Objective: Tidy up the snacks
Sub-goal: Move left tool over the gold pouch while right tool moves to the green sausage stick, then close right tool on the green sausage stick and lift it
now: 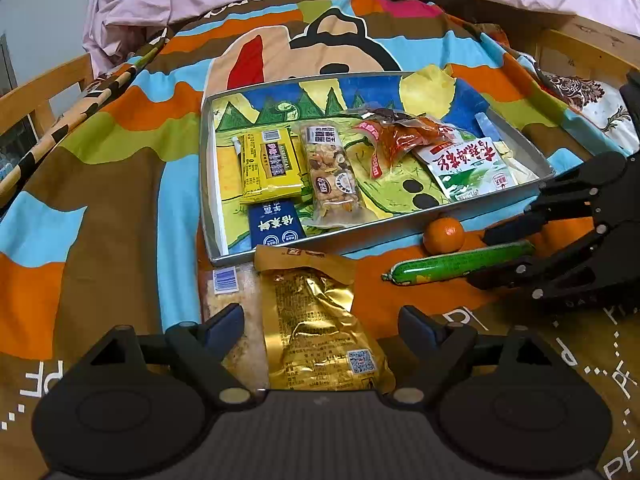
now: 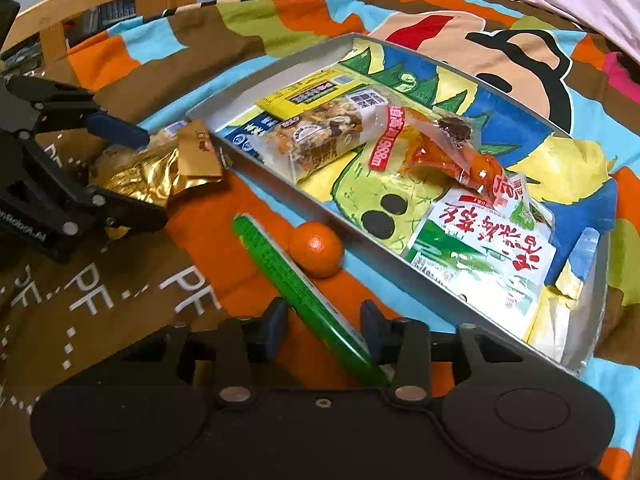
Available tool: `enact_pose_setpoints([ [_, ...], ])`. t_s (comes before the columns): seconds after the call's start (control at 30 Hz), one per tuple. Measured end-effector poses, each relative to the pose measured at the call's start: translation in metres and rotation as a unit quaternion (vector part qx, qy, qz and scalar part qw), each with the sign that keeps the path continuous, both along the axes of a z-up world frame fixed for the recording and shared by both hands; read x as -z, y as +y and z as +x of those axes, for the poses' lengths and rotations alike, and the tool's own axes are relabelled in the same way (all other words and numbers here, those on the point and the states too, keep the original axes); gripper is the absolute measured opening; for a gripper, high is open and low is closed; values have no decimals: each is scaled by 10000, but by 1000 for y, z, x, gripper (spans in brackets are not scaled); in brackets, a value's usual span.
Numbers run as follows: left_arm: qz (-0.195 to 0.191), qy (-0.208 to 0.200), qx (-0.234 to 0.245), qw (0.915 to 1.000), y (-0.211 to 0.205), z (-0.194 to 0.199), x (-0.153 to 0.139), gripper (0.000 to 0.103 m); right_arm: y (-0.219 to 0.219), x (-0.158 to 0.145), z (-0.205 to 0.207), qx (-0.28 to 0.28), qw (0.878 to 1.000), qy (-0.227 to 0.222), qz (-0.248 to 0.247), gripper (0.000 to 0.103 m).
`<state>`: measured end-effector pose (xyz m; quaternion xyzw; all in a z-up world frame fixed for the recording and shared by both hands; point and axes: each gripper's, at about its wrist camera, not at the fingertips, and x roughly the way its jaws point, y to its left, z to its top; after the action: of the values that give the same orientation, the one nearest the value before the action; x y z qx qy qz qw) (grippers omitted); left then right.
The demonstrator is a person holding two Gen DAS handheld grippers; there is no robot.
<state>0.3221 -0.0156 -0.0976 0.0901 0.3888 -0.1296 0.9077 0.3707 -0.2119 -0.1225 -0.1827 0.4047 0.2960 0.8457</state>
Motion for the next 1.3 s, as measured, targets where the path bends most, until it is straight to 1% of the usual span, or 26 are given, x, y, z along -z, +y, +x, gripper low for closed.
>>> enact_pose_setpoints([
  [0.03, -14, 3, -5, 10000, 0, 0, 0, 87, 0, -2, -3, 15, 10000, 41, -45, 33],
  [0.1, -28, -2, -5, 10000, 0, -1, -1, 87, -1, -6, -11, 27, 9999, 111, -124, 30],
  [0.2, -1, -24, 21, 10000, -2, -3, -3, 87, -2, -15, -20, -12, 9997, 250, -36, 29],
  [0.27, 5, -50, 33, 10000, -3, -4, -4, 87, -5, -22, -22, -46, 9993, 346, 134, 31],
  [0.33, 3, -73, 52, 10000, -4, -4, -4, 87, -6, -22, -21, -35, 9988, 384, 291, 35],
  [0.5, 40, -127, 54, 9999, -5, -3, -3, 87, 0, -3, -7, -188, 9980, 353, 484, 42],
  [0.53, 41, -133, 57, 9999, -5, -2, -3, 87, 2, 1, -4, -174, 9980, 335, 515, 41],
  [0.57, 35, -143, 57, 9999, -5, -2, -2, 87, 3, 3, -2, -98, 9978, 363, 547, 41],
  [0.6, 30, -149, 56, 9999, -5, -2, -2, 87, 3, 3, 0, -12, 9975, 408, 576, 38],
  [0.63, 36, -154, 61, 9999, -4, -2, -1, 86, 4, 2, -1, 33, 9974, 433, 574, 34],
  [0.7, 91, -165, 74, 9998, -4, -2, 0, 84, 6, -2, -8, 117, 9982, 395, 430, 32],
  [0.77, 120, -183, 96, 9997, -4, -4, -1, 83, 6, -5, -14, 409, 9974, 459, 367, 31],
  [0.83, 85, -228, 148, 9996, -5, -7, -4, 83, 5, -10, -19, 739, 9943, 648, 401, 27],
  [0.9, 67, -237, 150, 9996, -7, -7, -5, 83, 7, -13, -24, 967, 9920, 730, 349, 27],
  [1.03, 244, -169, 41, 9996, -9, -3, 3, 84, 14, -14, -30, 1433, 9865, 740, 282, 27],
  [1.13, 346, -146, 5, 9993, -10, -3, 7, 83, 18, -13, -34, 1582, 9851, 635, 208, 27],
  [1.3, 613, -204, -51, 9979, -15, -6, 8, 72, 21, -13, -39, 1691, 9843, 492, 133, 27],
])
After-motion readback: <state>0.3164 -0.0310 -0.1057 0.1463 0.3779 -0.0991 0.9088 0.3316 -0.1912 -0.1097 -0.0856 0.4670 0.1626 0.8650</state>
